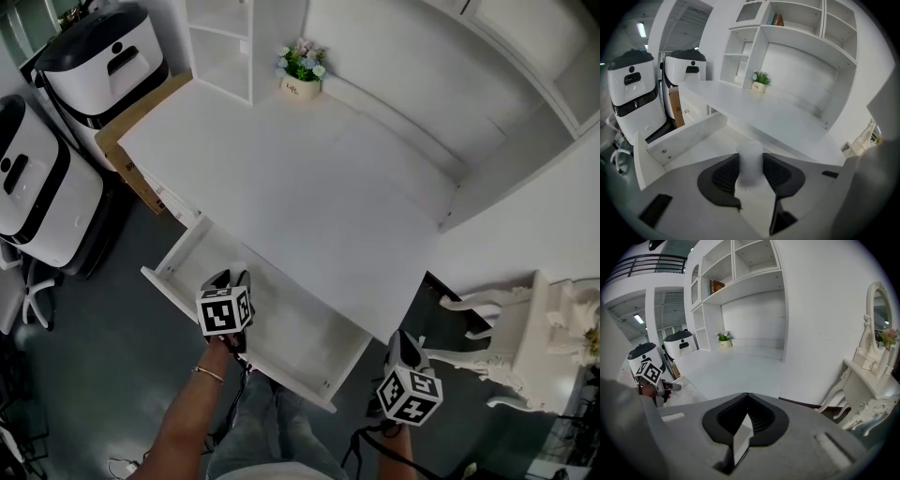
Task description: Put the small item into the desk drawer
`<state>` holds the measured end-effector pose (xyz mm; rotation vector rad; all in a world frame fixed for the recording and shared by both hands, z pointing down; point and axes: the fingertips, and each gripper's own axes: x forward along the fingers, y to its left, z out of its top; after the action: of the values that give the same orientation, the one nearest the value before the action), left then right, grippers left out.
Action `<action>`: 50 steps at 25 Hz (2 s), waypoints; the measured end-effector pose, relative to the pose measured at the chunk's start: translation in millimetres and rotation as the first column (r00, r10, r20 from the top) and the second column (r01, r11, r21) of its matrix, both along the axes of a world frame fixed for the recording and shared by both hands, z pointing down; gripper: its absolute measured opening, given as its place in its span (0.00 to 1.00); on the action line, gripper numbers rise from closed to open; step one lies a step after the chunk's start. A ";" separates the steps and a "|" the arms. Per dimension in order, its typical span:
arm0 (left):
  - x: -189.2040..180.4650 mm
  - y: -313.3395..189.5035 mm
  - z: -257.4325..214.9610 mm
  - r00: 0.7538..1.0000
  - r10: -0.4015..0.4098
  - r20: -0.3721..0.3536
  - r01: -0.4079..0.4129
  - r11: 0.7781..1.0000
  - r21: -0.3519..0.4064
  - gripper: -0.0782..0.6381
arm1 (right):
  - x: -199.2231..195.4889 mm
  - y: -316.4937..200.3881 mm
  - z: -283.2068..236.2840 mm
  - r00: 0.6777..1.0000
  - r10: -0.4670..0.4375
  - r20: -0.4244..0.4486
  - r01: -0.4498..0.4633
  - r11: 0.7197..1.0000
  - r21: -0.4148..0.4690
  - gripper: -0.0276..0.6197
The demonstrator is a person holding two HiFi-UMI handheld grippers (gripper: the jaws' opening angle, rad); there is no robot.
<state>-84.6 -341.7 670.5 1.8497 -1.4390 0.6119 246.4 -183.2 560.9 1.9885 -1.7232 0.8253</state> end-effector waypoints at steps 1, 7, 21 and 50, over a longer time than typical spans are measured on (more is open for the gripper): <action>-0.7 -2.1 2.8 1.000 -0.005 0.004 0.005 1.000 -0.003 0.33 | 1.0 -0.9 0.2 1.000 0.000 -0.001 0.000 1.000 -0.001 0.04; -0.6 -7.7 19.9 0.999 -0.019 0.026 0.019 0.999 -0.028 0.33 | 5.4 -3.2 4.6 1.000 0.003 -0.003 -0.003 1.000 -0.017 0.04; -1.9 -23.7 48.9 0.998 -0.035 0.058 0.039 0.997 -0.068 0.33 | 6.9 -26.7 12.2 0.999 -0.032 -0.005 0.032 0.999 -0.033 0.04; -1.6 -30.5 86.3 0.996 0.006 0.085 0.005 0.991 -0.131 0.33 | -7.5 -41.3 24.2 0.999 -0.049 -0.001 0.049 0.998 -0.048 0.04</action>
<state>-86.2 -372.2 756.8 1.7404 -1.4178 0.7757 239.0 -224.5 585.1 1.9077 -1.7271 0.8397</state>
